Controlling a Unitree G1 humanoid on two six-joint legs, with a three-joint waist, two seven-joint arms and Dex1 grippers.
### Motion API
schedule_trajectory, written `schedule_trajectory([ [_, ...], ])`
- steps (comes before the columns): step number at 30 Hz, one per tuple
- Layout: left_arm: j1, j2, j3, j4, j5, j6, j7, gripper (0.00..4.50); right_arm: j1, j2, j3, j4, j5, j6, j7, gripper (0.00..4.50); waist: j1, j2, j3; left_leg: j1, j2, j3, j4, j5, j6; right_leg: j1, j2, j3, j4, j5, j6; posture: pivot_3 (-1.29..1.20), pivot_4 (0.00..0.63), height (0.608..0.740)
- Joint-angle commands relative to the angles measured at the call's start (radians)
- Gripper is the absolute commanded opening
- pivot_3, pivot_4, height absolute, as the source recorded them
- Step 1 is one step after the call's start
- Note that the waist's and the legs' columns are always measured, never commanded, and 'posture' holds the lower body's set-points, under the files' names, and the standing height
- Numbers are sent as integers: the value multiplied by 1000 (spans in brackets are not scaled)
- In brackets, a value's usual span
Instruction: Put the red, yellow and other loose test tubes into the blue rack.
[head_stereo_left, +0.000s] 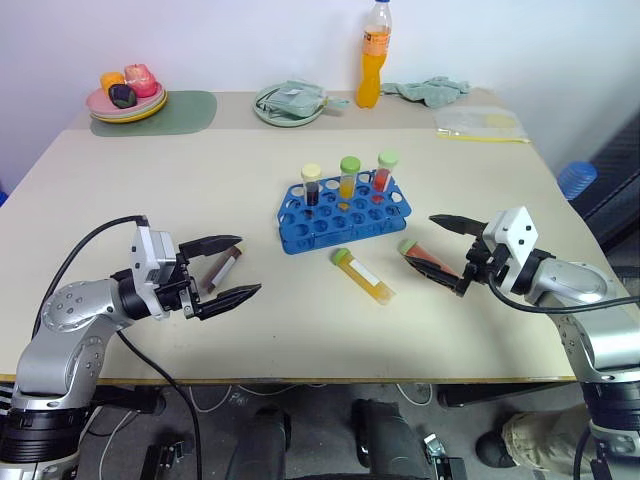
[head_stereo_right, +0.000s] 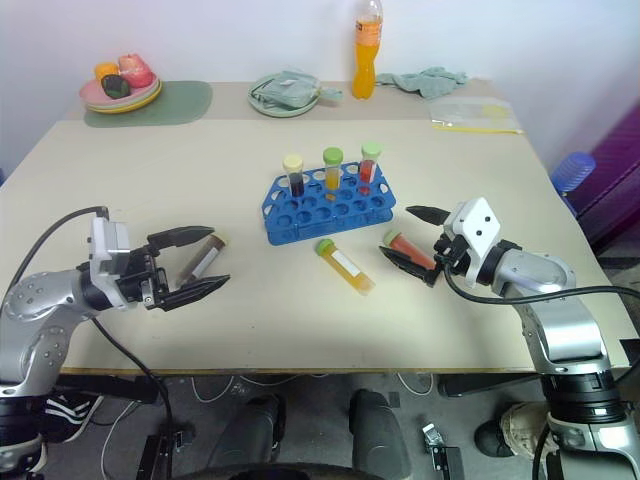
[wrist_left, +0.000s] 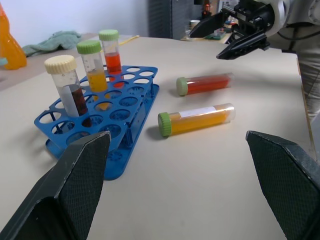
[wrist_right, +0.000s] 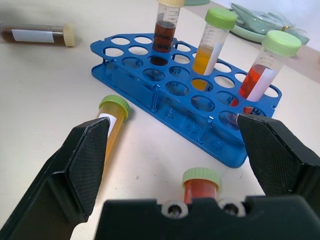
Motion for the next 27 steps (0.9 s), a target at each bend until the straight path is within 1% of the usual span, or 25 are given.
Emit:
schedule_trajectory([
  [1,-18,-2,4,-5,-18,-10,-12,4470,-14,-8,-43,-52,14,35,-35,4500,0,0,0,0,0,0,0,0,0,0,0,0,0,0,0,0,150,740],
  [5,-24,-12,-4,-26,-23,3,4,4470,-122,-11,-33,-79,1,190,-147,4500,-4,0,0,0,0,0,0,0,0,0,0,0,0,0,0,0,150,740],
  [7,-26,-12,-2,-22,-22,3,-1,4470,-156,-20,-18,-92,-4,256,-172,4500,-4,0,0,0,0,0,0,0,0,0,0,0,1,0,0,0,150,740],
  [12,-38,-10,-3,1,-13,-11,-15,4470,-233,-53,16,-141,1,521,-235,4500,4,0,0,0,0,0,0,0,0,0,0,0,0,0,0,0,150,740],
  [15,-49,-25,-15,-11,-12,-1,10,4470,-305,-88,58,-170,1,715,-266,4500,2,0,0,-1,0,0,1,0,0,-1,0,0,0,0,-1,0,150,740],
  [19,-57,-43,-44,-14,-9,-3,8,4470,-394,-111,117,-184,51,969,-255,4500,0,0,0,-1,0,0,0,0,0,-1,0,0,0,0,-1,0,150,740],
  [23,-52,-63,-62,-28,-3,-7,24,4470,-471,-145,216,-164,70,1120,-227,4500,0,0,0,-1,0,0,0,0,0,-1,0,0,0,0,-1,0,150,740],
  [27,-33,-84,-77,-46,9,-17,46,4470,-587,-147,321,-80,77,1281,-228,4500,-3,0,0,-1,0,0,0,0,0,-2,0,0,0,0,-1,0,150,740],
])
